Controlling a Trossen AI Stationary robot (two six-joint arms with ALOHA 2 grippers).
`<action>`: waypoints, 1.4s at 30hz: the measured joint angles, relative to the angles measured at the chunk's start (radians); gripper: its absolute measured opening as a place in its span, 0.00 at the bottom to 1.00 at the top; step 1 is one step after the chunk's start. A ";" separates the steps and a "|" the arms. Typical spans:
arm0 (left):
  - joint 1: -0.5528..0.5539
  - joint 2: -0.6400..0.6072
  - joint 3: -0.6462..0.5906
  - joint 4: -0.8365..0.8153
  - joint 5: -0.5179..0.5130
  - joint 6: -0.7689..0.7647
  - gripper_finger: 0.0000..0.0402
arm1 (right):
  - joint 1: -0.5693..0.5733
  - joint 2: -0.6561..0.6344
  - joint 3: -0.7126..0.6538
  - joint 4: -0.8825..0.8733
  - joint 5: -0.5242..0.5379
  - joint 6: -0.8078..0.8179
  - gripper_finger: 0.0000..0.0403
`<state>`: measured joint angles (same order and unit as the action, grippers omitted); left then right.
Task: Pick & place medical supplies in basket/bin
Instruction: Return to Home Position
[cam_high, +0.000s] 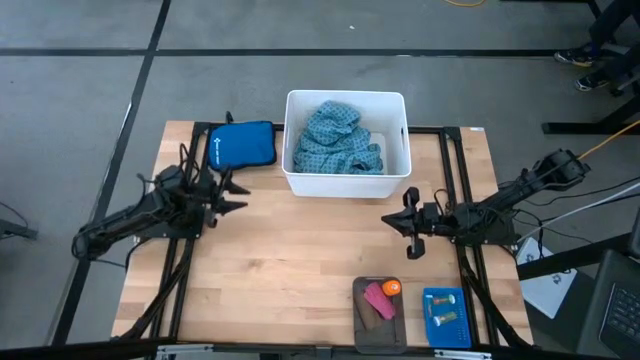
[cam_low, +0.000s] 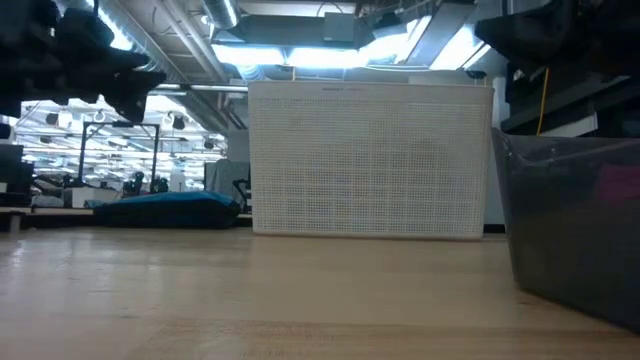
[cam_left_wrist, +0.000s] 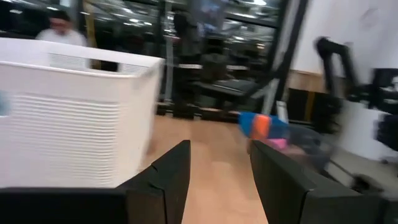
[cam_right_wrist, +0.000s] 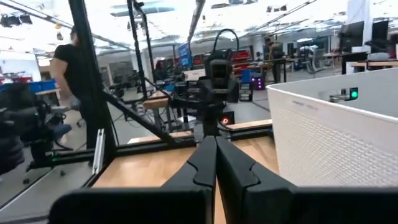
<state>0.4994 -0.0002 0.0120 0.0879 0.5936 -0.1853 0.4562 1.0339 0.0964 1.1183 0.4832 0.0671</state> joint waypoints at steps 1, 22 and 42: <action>-0.031 0.000 0.000 0.000 -0.008 -0.001 0.41 | 0.003 0.028 0.011 0.020 0.000 -0.010 0.02; -1.175 0.000 -0.002 -0.009 -1.062 0.128 0.41 | 0.019 0.139 0.063 0.094 -0.054 -0.096 0.02; -1.501 0.001 -0.002 -0.032 -1.588 0.250 0.41 | 0.057 -0.112 -0.082 0.258 -0.067 -0.243 0.02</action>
<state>-1.0020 0.0006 0.0101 0.0557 -0.9945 0.0650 0.5130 0.9217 0.0147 1.3765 0.4161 -0.1759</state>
